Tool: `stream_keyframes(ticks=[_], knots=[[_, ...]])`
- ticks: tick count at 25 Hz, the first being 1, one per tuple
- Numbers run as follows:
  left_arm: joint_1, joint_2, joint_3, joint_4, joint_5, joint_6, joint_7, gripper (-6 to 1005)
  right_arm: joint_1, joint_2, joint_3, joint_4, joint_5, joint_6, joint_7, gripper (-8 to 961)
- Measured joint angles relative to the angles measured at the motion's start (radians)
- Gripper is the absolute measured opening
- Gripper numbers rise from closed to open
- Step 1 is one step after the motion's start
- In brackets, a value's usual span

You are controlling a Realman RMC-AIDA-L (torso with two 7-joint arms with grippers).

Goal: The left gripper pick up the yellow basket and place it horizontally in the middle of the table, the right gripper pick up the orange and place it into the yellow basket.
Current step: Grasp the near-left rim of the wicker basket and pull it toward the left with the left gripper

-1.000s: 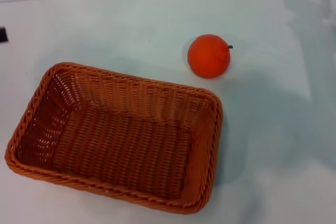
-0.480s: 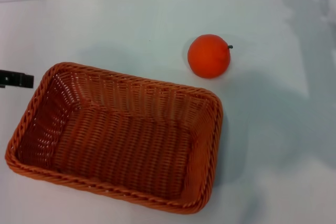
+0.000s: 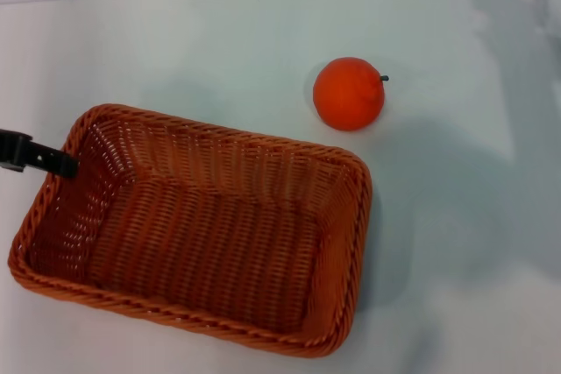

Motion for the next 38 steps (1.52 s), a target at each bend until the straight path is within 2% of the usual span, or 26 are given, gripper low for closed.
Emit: stream_keyframes(ticks=[12,24,27,32,38], knots=[[0.003,-0.007,0.149,-0.066,0.029,-0.062,-0.077,736,0.0,0.0,0.024,-0.001,0.0,0.027,0.0,928],[0.007,-0.007,0.18,-0.096,0.032,-0.088,-0.086,699,-0.005,0.0,0.048,0.002,0.0,0.027,0.0,927],[0.014,-0.007,0.201,-0.094,0.032,-0.098,-0.086,462,-0.006,0.0,0.049,0.001,0.0,0.027,0.0,927],[0.017,-0.007,0.211,-0.09,0.032,-0.11,-0.088,223,-0.007,-0.001,0.052,0.0,0.0,0.027,0.0,927],[0.017,-0.007,0.176,-0.082,0.008,-0.112,-0.089,173,-0.009,-0.003,0.061,-0.001,0.0,0.028,0.0,927]])
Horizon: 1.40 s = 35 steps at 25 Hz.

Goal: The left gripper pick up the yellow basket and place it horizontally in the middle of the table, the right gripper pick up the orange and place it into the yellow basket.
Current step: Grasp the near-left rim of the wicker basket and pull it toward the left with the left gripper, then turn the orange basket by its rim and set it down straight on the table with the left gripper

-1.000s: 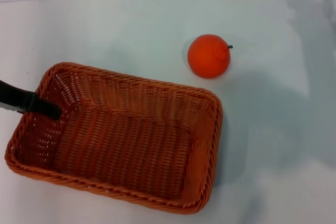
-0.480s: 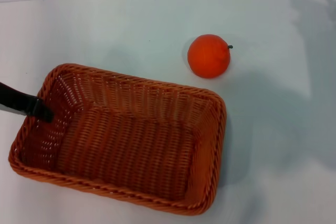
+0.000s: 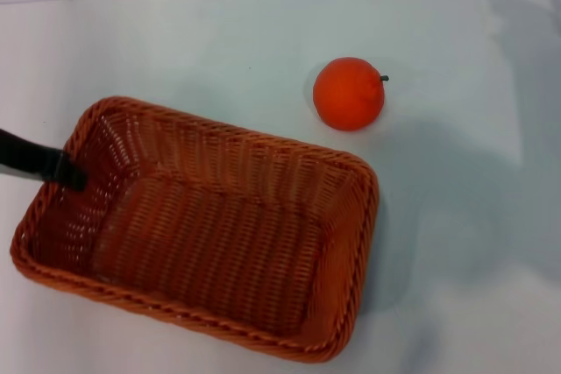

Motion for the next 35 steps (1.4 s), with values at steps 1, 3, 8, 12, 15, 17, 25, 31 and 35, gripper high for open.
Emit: stream_keyframes(ticks=[1,3,8,12,15,17,25,31,35], knots=[[0.0,0.0,-0.018,0.001,-0.015,0.001,0.001,173,0.0,0.0,0.0,0.0,0.0,0.0,0.0,927],[0.0,0.002,-0.09,0.0,-0.085,0.008,0.005,173,-0.001,0.0,0.0,-0.001,0.0,0.0,0.0,927],[-0.007,0.009,-0.232,-0.03,-0.198,0.01,0.008,173,0.004,-0.001,0.0,-0.001,0.0,0.001,0.0,927],[-0.001,0.009,-0.303,-0.041,-0.232,-0.003,0.006,174,0.009,-0.002,0.0,-0.002,0.0,0.002,0.0,927],[0.001,0.006,-0.349,-0.072,-0.235,-0.01,0.006,174,0.011,-0.002,0.0,-0.002,0.0,0.006,0.0,928],[0.001,0.006,-0.375,-0.102,-0.236,-0.02,0.006,174,0.014,-0.002,0.0,-0.003,0.0,0.01,0.0,928],[0.027,0.015,-0.417,-0.179,-0.301,-0.072,0.008,174,0.02,-0.002,0.0,-0.015,0.0,0.031,0.0,928],[0.083,0.008,-0.423,-0.196,-0.369,-0.123,0.005,174,0.02,-0.003,0.0,-0.017,0.0,0.034,0.0,928],[0.113,0.005,-0.429,-0.205,-0.406,-0.133,0.004,175,0.02,-0.003,0.0,-0.017,0.0,0.035,0.0,928]])
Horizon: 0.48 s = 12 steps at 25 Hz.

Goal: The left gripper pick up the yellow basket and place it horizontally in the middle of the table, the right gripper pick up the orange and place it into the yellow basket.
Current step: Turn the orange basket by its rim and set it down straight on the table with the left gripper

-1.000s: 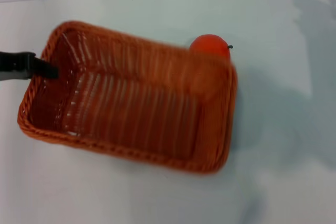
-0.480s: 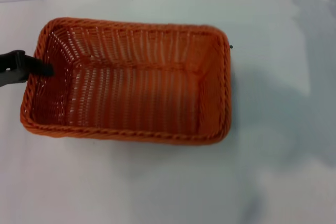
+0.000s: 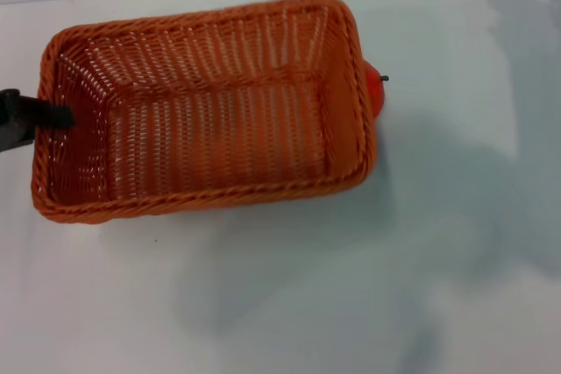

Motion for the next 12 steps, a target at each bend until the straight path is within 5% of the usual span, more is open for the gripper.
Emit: stream_keyframes(ticks=[12], knots=[[0.029,0.0,0.001,-0.029,-0.01,0.02,0.002,201,0.013,0.0,-0.001,0.0,0.0,0.0,0.0,928]])
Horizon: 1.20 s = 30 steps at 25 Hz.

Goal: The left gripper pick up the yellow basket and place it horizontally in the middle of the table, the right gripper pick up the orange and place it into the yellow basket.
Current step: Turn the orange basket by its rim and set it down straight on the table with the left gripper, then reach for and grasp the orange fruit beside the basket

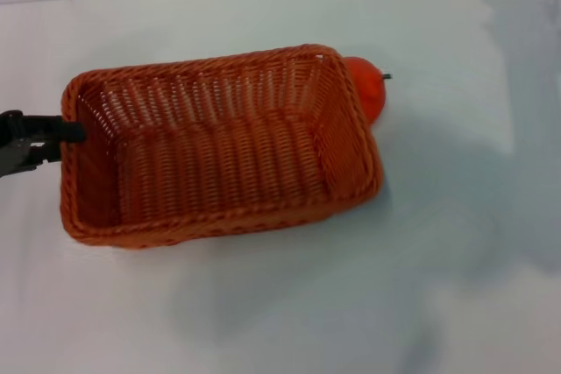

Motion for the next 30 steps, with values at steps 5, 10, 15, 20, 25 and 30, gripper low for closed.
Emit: stream_keyframes(ticks=[5,10,15,20,25,30], knots=[[0.001,0.011,-0.005,0.0,-0.001,-0.002,0.029,333,0.002,0.0,-0.02,0.0,-0.012,0.0,0.0,927],[0.002,0.035,-0.036,-0.018,-0.041,-0.048,0.15,690,-0.003,-0.003,-0.154,-0.051,-0.107,0.016,0.058,927],[0.016,0.036,-0.099,-0.055,-0.143,-0.168,0.361,764,-0.034,-0.052,-0.375,-0.214,-0.388,0.062,0.42,927],[0.041,0.025,-0.194,-0.178,-0.398,-0.2,0.656,762,-0.032,-0.175,-0.562,-0.338,-0.815,-0.075,0.835,927],[0.061,0.032,-0.201,-0.271,-0.557,-0.196,0.804,760,-0.027,-0.223,-0.547,-0.552,-1.22,-0.336,1.116,927],[0.054,0.042,-0.195,-0.299,-0.594,-0.19,0.835,757,0.003,-0.234,-0.454,-0.708,-1.459,-0.587,1.269,927]])
